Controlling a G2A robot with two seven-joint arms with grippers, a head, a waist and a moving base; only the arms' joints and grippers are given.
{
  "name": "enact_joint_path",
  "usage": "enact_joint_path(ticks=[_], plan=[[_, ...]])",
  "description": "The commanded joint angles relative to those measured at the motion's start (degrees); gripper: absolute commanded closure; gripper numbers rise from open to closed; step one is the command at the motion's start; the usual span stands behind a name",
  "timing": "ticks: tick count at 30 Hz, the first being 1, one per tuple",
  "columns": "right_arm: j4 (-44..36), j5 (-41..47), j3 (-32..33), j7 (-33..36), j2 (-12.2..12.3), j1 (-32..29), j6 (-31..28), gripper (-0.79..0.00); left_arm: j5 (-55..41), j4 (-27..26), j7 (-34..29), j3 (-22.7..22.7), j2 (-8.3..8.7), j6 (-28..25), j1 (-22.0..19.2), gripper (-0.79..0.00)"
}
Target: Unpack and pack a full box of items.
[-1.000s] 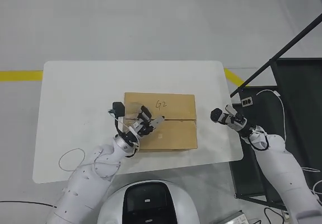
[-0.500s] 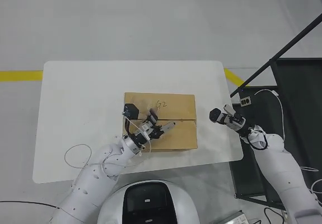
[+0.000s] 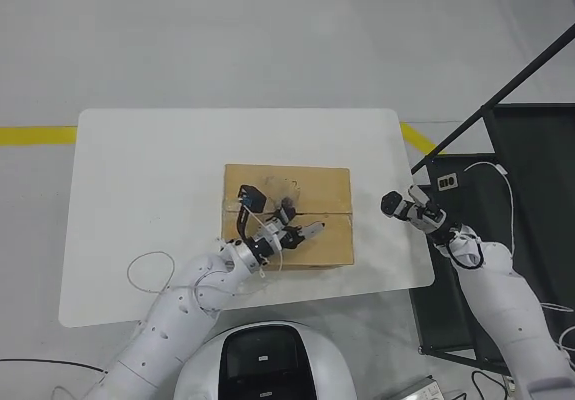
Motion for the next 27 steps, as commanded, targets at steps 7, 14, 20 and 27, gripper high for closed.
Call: enact_joint_path(ticks=[7,14,20,27], plan=[[-0.88,0.37,2.72,-1.45,0.11,-2.09,-1.45,-0.785,-4.06,-1.74,0.70,-1.49,0.16,-6.01,1.30,-0.785],[-1.24,0.14,3.79,-1.89,0.01,-2.89,-1.73,-0.785,-5.39,-3.26,-0.47,-3.58,0.92,-11.92,3.01,-0.785],[-1.50,-1.90,3.84,-3.26,-0.15,-2.49,-0.80,-0.785,-7.47,-6.79,-4.69,-5.43,1.50,-9.61,3.72,-0.785],[-1.97,-3.12,3.83,-3.88,-0.40,-2.38,-0.71,-0.785,-13.42,-9.57,-17.44,-6.48,2.09,2.81,4.84,-0.785]])
